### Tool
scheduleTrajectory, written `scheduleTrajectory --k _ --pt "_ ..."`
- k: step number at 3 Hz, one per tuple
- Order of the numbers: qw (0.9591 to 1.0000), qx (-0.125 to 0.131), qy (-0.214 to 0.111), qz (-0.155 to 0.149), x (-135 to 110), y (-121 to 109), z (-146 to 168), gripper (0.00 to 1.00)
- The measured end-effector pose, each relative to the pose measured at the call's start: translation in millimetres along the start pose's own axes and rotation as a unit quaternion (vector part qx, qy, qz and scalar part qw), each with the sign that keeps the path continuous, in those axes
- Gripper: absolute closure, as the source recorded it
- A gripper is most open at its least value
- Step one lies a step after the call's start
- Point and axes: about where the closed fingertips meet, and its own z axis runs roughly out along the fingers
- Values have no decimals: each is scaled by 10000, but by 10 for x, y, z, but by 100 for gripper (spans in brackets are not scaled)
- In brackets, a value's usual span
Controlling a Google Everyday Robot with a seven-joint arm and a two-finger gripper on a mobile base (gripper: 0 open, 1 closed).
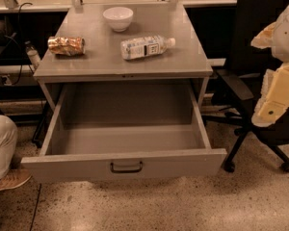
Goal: Place blue plastic bottle into top drawer
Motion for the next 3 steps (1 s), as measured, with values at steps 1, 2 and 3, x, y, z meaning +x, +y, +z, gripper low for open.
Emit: scheduleTrajectory --k 1,2,3 --pt "10000 1 0 0 0 0 0 0" --pt "9998 14 -151 -91 -157 -186 117 0" --pt "9991 24 -384 -168 -447 -527 375 0"
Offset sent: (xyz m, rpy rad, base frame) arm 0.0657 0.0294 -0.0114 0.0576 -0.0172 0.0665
